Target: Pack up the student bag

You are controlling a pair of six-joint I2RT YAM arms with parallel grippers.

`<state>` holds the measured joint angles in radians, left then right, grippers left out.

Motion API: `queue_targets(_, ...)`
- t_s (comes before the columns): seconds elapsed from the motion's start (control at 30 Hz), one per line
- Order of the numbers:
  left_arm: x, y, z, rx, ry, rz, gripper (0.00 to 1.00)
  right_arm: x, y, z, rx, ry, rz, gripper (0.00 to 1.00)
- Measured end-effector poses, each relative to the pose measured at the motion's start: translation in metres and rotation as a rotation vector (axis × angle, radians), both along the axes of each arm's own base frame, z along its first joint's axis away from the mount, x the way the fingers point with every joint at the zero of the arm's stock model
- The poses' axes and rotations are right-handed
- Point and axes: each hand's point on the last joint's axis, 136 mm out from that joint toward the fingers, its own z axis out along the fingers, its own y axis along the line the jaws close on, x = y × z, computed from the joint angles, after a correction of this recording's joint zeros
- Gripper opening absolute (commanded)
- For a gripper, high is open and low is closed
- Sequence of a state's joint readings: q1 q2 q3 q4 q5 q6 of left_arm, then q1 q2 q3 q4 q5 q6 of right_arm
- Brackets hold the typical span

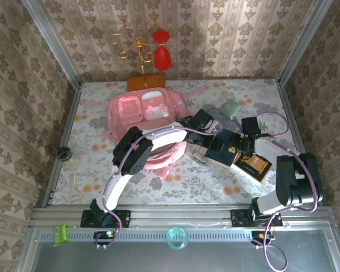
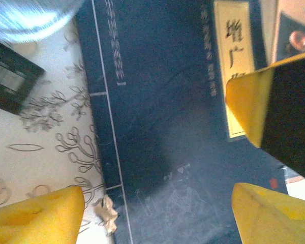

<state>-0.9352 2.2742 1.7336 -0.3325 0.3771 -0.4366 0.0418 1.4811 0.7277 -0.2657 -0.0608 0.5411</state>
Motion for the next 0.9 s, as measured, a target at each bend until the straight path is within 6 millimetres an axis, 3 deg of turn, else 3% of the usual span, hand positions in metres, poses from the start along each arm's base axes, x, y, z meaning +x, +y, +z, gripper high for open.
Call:
queue_targets(0.2, 0.003, -0.001, -0.006, 0.019, 0.0, 0.049, 0.77, 0.004, 0.008, -0.001, 0.027, -0.009, 0.02, 0.61)
queue_targets(0.33, 0.002, 0.001, -0.006, -0.004, 0.006, 0.075, 0.74, 0.004, 0.009, -0.002, 0.025, -0.004, 0.02, 0.69)
queue_targets(0.47, 0.002, 0.002, -0.004, -0.04, 0.017, 0.099, 0.72, 0.005, 0.01, -0.002, 0.02, -0.004, 0.013, 0.7)
queue_targets(0.9, 0.0, 0.005, -0.004, -0.054, 0.029, 0.119, 0.7, 0.0, 0.02, 0.003, 0.088, -0.024, 0.018, 0.53)
